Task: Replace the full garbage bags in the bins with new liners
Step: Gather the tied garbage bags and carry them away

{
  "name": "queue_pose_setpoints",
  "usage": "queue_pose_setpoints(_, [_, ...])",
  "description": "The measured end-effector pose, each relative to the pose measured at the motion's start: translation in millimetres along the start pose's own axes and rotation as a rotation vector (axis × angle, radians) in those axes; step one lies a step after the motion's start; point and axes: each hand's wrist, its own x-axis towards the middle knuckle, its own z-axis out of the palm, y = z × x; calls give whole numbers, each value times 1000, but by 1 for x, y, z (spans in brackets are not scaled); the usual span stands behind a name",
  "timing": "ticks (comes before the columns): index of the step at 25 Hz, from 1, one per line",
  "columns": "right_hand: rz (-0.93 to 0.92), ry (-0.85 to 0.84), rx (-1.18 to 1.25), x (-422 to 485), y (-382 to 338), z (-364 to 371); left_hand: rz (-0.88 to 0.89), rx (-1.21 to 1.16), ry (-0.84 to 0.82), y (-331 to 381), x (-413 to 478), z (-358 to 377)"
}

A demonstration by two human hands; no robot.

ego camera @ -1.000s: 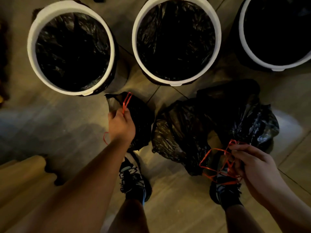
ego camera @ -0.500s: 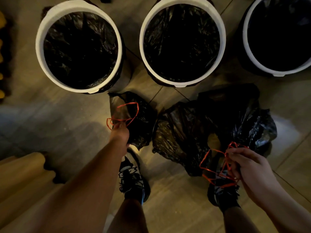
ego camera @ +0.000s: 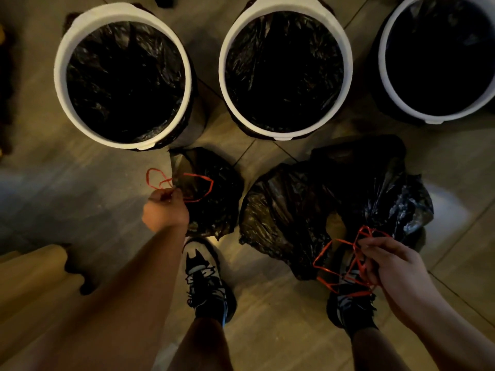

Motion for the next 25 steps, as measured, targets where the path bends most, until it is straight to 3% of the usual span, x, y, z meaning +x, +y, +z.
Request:
queue_pose_setpoints(4, [4, 28, 77, -8, -6, -1, 67, -384, 21, 31, -33, -35])
queue_pose_setpoints(6, [-26, 41, 119, -12, -10, -6, 82, -680, -91, 49, -59, -49])
queue_pose_setpoints(8, [-59, 38, 163, -19, -18, -14, 164, -802, -159, 65, -86, -62])
queue_pose_setpoints(14, [-31, 2, 330, -48, -41, -77, 275, -682, -218, 71, -149, -122])
queue_pose_setpoints(22, [-32, 65, 282, -90, -72, -153, 230, -368, -415, 84, -194, -237])
queue_pose_setpoints(25, [-15, 71, 298, -114, -93, -176, 165, -368, -518, 104, -224, -281])
